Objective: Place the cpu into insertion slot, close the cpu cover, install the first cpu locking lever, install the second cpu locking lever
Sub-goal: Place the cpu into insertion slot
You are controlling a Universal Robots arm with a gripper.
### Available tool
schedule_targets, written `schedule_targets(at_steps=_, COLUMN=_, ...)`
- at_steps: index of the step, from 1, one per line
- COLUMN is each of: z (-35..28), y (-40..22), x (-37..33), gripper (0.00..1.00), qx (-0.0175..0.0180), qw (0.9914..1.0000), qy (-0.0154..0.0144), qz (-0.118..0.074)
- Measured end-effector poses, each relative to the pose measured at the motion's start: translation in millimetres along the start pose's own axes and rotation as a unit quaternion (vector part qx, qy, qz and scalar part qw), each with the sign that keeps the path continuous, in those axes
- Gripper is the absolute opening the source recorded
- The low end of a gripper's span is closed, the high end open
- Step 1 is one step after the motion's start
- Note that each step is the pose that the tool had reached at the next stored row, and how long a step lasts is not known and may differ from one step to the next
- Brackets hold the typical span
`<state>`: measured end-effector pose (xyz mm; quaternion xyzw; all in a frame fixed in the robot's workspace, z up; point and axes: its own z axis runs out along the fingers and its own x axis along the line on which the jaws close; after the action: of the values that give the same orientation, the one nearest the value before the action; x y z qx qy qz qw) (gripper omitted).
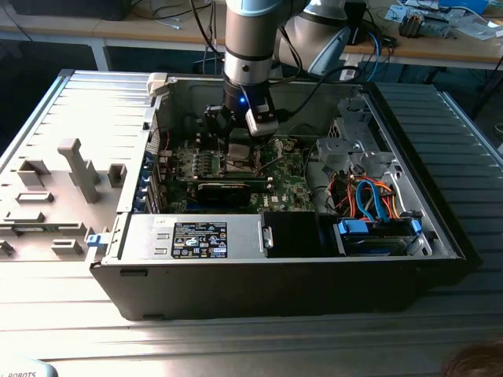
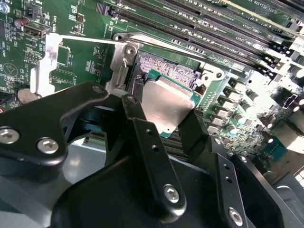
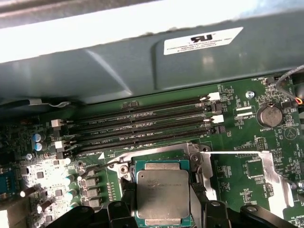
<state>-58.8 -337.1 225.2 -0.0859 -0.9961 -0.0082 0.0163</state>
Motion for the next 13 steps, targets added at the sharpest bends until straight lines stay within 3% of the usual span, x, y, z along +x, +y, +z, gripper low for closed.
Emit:
schedule_targets(at_steps=8, z=0.3, y=0.0, x=0.0, gripper=0.54, qx=-0.0006, qw=0.99985, qy=-0.0003, qz=0.018)
schedule_targets(at_steps=13, z=0.6, y=0.0, x=0.0, gripper=0.54, qx=-0.0013, qw=0.99930, qy=-0.0005, qz=0.037)
